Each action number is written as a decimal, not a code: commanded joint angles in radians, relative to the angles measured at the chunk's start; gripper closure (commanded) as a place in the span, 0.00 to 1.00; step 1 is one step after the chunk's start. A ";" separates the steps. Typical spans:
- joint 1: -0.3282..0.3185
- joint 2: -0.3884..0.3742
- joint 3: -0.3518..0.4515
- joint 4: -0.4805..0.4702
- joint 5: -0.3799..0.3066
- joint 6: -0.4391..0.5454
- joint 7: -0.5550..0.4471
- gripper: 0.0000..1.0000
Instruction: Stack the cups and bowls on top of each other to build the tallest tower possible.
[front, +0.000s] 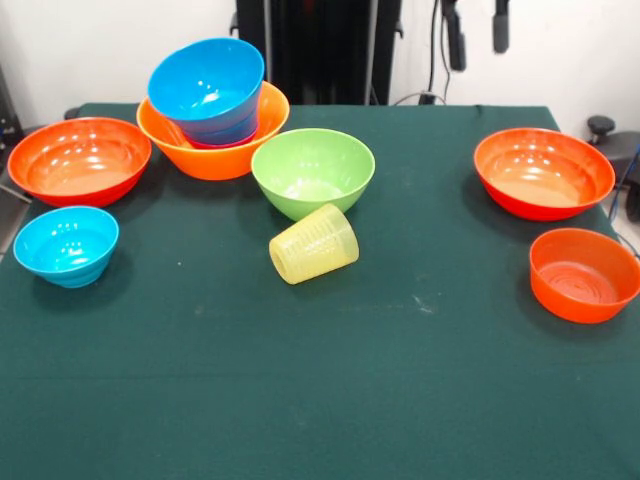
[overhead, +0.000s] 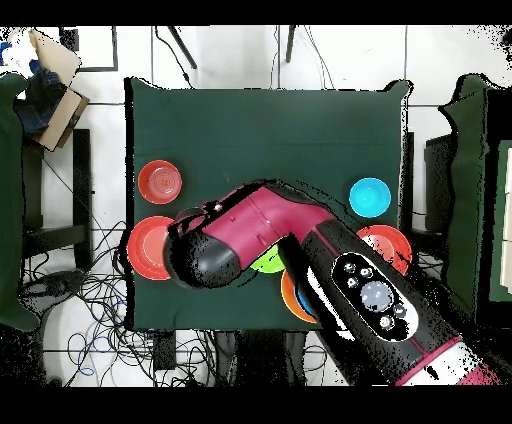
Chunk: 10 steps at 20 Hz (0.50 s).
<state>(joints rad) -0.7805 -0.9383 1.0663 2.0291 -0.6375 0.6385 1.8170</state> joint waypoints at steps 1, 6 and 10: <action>0.013 0.103 -0.161 0.076 -0.153 -0.133 0.054 0.00; -0.006 0.115 -0.196 0.116 -0.193 -0.216 0.048 0.00; -0.020 0.142 -0.219 0.122 -0.217 -0.259 0.027 0.00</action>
<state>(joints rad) -0.8015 -0.8624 0.9549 2.0704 -0.7424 0.4422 1.8170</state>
